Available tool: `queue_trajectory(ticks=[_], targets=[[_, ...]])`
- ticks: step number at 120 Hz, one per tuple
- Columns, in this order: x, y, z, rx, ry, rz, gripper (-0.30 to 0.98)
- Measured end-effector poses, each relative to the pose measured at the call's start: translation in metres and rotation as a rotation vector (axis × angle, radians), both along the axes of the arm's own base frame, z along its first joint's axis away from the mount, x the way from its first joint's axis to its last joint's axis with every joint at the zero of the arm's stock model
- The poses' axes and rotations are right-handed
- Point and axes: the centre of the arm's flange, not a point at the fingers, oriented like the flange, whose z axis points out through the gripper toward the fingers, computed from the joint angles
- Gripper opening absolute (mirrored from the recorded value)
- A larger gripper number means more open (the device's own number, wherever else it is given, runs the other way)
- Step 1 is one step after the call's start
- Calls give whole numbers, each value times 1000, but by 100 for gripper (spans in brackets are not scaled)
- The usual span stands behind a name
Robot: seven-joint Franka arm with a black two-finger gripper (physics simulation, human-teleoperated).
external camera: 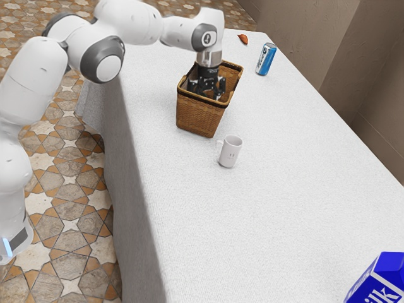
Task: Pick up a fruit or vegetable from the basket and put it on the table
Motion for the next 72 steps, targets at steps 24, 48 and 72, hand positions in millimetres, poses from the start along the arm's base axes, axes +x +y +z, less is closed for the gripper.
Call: queue_trajectory(ticks=[24, 48, 72], targets=[[4, -1, -16, -15, 5, -18, 49], [6, -1, -27, -30, 5, -27, 47], [8, -1, -35, -43, 5, -31, 59]])
